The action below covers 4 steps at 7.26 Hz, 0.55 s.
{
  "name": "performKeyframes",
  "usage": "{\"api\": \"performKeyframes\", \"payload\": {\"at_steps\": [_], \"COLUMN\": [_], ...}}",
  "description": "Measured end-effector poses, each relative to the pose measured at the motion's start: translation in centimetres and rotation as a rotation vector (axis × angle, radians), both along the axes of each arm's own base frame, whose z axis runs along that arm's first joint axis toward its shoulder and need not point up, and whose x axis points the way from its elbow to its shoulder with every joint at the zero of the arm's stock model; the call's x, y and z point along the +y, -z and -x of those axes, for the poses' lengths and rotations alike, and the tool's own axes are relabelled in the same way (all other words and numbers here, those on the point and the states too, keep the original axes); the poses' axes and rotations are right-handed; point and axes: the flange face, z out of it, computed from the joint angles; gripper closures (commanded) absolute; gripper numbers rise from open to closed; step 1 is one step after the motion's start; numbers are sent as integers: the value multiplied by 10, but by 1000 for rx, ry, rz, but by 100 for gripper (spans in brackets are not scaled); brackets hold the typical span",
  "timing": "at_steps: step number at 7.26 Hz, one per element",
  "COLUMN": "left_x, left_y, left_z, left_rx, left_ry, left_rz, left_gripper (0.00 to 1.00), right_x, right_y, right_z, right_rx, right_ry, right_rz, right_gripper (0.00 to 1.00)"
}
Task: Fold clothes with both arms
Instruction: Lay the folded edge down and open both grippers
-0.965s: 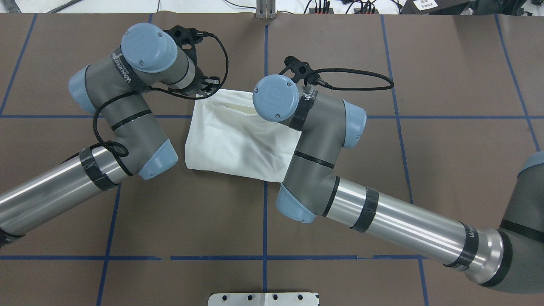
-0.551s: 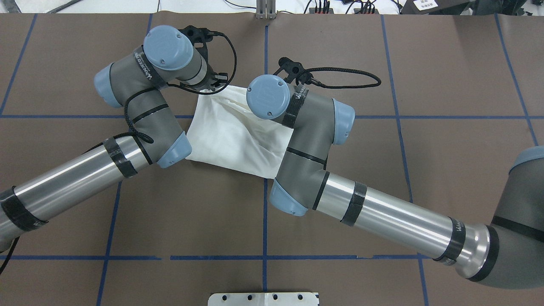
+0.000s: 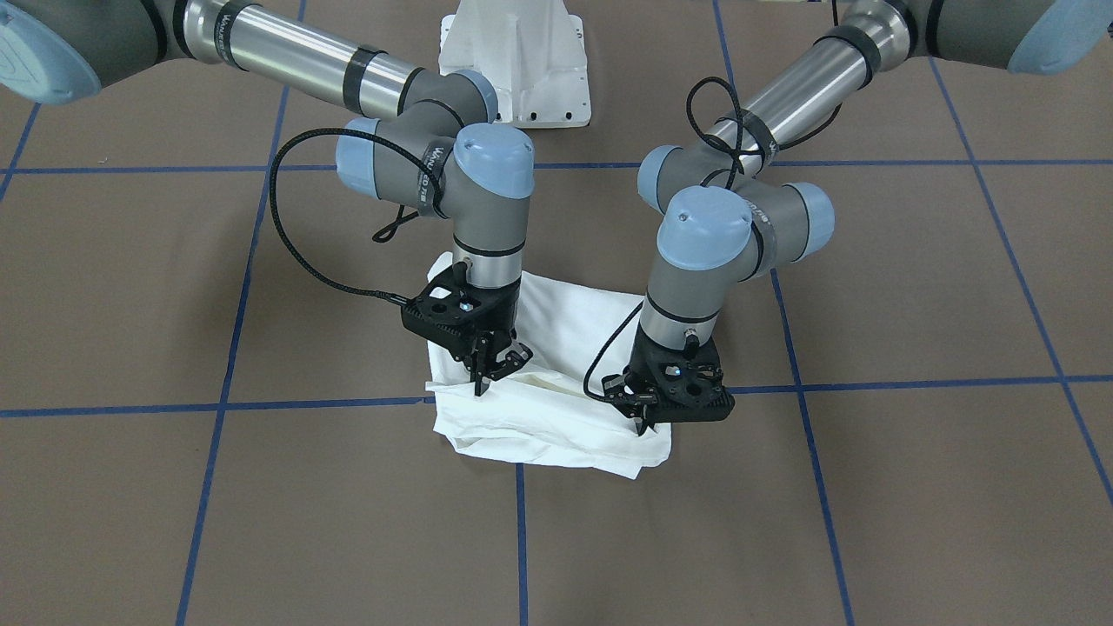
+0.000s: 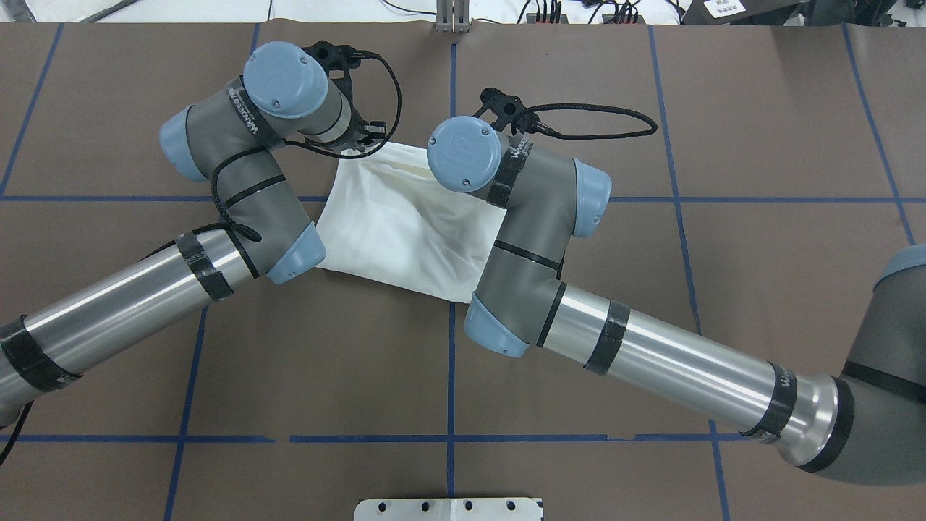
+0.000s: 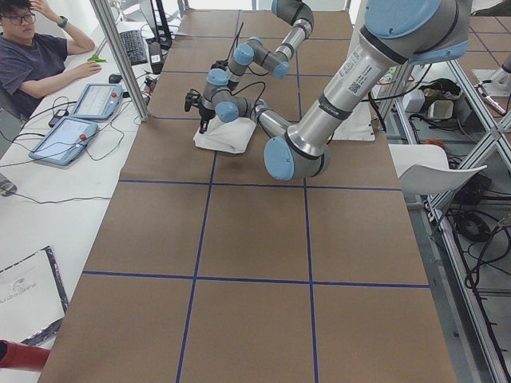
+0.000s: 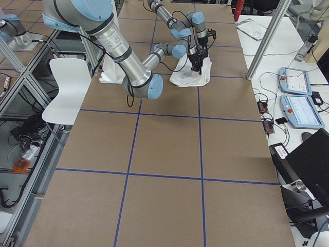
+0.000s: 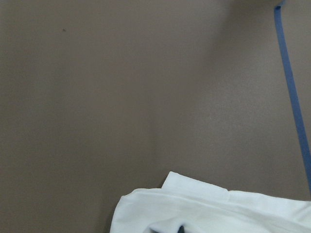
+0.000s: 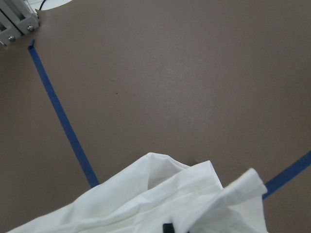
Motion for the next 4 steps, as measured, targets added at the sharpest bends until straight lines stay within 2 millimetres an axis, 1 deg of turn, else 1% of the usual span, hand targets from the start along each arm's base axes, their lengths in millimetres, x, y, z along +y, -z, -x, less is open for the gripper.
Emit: {"api": "performKeyframes", "payload": {"at_steps": [1,2,3,4], "left_x": [0,-1,-2,2], "left_y": [0,4,10,11], "left_z": [1,7,21,33], "left_rx": [-2,-5,3,21], "left_ry": [-8,-27,-59,-93], "left_rz": [-9,-37,-66,-75], "left_gripper": [0,0,0,0], "right_x": [-5,-14,-28,-42], "right_y": [0,0,0,-2], "right_z": [-5,-15,-30,-49], "right_rx": [3,-8,-28,-41], "right_ry": [23,54,96,146], "right_rz": [4,27,55,70], "right_gripper": [0,0,0,0]}}
